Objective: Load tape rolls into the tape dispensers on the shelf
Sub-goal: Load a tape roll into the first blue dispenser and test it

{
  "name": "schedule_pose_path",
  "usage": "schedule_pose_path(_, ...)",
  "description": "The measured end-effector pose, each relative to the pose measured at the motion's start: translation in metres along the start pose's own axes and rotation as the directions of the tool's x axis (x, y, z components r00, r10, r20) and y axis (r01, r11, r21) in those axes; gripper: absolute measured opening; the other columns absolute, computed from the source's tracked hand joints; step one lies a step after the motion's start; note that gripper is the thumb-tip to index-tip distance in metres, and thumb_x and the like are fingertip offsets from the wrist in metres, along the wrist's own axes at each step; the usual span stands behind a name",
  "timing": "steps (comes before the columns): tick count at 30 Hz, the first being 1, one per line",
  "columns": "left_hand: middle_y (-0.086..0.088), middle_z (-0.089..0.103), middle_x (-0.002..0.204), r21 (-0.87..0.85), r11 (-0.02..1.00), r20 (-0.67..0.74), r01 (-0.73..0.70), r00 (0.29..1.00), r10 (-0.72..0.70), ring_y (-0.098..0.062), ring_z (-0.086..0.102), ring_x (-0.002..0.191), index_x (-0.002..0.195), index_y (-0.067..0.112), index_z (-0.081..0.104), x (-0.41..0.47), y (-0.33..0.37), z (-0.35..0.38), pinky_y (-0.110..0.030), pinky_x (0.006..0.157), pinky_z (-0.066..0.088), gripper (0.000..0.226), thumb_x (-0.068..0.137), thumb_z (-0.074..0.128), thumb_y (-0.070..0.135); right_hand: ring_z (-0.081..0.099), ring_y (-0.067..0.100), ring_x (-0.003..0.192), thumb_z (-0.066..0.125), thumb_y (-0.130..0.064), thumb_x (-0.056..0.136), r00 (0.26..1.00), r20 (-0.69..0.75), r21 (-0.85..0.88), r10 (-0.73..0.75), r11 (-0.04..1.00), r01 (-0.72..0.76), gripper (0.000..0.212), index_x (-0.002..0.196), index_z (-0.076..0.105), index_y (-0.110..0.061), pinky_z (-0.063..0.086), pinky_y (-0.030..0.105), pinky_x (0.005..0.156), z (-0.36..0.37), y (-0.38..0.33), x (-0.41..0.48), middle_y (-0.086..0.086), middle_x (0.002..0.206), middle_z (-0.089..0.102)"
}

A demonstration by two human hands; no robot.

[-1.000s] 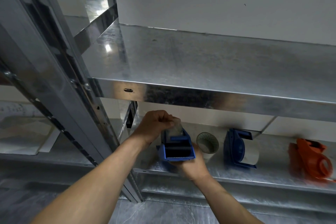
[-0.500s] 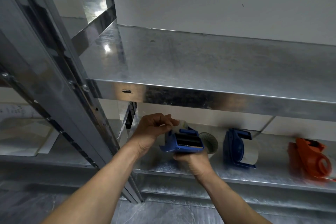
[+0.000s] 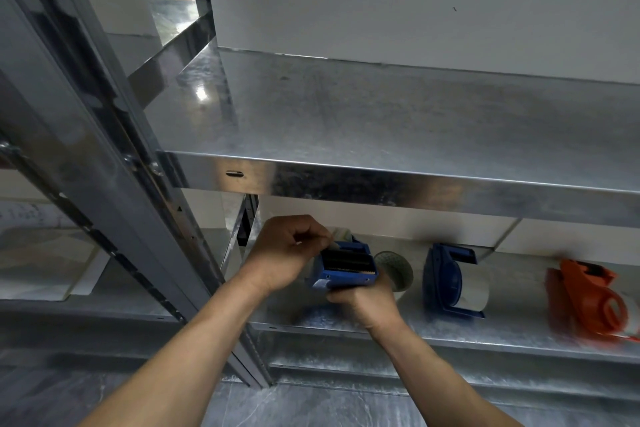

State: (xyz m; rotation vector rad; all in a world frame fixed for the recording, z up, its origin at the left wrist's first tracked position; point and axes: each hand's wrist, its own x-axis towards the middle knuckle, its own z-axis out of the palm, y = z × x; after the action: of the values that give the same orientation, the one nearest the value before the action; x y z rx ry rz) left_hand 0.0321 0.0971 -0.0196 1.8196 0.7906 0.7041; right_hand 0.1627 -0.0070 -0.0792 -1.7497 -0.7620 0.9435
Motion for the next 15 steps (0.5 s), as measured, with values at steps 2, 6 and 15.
schedule_pose_path(2,0.006,0.075,0.079,0.05,0.998,0.01,-0.029,1.0,0.029,-0.007,0.069,0.081,0.078,0.013,0.075,-0.002,0.003,-0.001,-0.021,0.079,0.054,0.017,0.084,0.067,-0.001,0.07,0.003,0.067,0.083,0.01,0.058,1.0,0.005,-0.033,-0.005,0.999,0.005,0.038,0.075,0.068,-0.02,0.054,0.018,0.06,0.0,-0.002,0.0,-0.008,0.068,0.073)
schedule_pose_path(6,0.012,0.071,0.076,0.203,0.973,0.076,-0.108,0.993,0.094,-0.001,0.065,0.077,0.075,0.02,0.073,-0.002,0.015,-0.001,-0.008,0.072,0.044,0.019,0.084,0.068,0.005,0.069,0.006,0.071,0.082,-0.002,0.058,0.998,0.013,-0.225,-0.06,0.972,0.061,0.038,0.074,0.061,-0.03,0.054,0.022,0.062,0.003,-0.007,-0.001,-0.01,0.071,0.07)
schedule_pose_path(15,0.004,0.068,0.067,0.121,0.989,-0.107,0.084,0.992,-0.071,-0.002,0.061,0.055,0.071,0.025,0.062,0.01,0.014,0.002,-0.018,0.055,0.05,0.025,0.089,0.065,0.008,0.063,-0.004,0.059,0.079,0.005,0.059,0.998,0.054,-0.193,-0.014,0.981,0.024,0.04,0.074,0.062,-0.029,0.045,0.01,0.052,0.004,-0.016,-0.005,-0.013,0.065,0.068)
